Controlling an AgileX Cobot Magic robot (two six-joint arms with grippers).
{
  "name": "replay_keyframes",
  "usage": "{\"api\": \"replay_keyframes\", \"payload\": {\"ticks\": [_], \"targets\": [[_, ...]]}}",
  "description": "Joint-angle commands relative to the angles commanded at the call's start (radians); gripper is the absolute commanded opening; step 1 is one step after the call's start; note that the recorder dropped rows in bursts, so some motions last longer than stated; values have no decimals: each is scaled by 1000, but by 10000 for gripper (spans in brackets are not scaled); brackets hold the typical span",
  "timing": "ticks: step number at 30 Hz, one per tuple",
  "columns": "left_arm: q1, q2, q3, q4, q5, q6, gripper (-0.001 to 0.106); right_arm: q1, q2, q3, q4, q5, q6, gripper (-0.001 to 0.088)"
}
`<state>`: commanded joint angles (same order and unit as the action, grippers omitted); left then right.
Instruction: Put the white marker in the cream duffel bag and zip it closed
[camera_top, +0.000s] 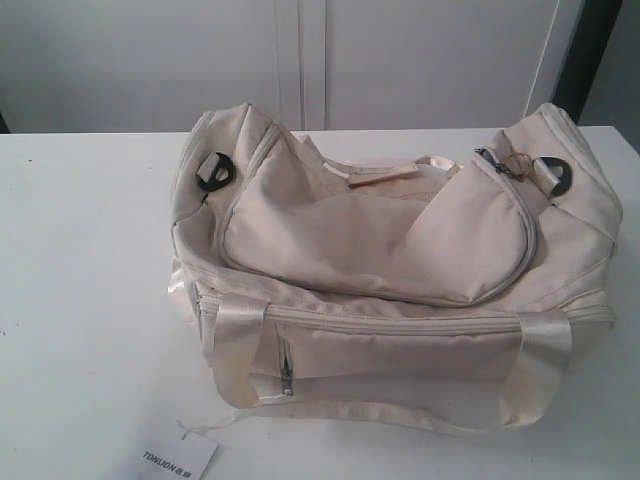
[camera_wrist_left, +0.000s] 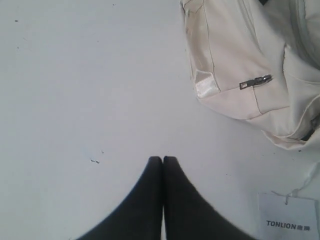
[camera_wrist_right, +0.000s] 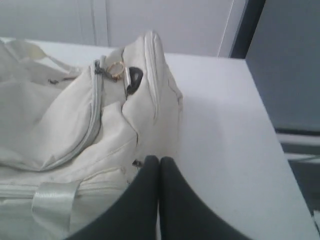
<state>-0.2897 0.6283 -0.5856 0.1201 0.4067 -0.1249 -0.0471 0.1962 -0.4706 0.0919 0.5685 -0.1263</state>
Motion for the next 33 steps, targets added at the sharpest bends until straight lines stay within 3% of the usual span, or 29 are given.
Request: {"api": "replay_keyframes", "payload": {"ticks": [4, 13, 17, 22, 33], "targets": [[0, 0, 13, 0, -7, 16, 0, 0, -66, 42, 5, 47, 0, 0], [0, 0, 13, 0, -26, 16, 0, 0, -80, 60, 1, 50, 0, 0], [0, 0, 13, 0, -26, 16, 0, 0, -185, 148, -38, -31, -2, 0], [0, -1, 13, 0, -30, 16, 0, -2, -196, 365, -92, -162, 108, 0], [0, -1, 13, 0, -32, 16, 0, -2, -196, 471, -113, -203, 158, 0]]}}
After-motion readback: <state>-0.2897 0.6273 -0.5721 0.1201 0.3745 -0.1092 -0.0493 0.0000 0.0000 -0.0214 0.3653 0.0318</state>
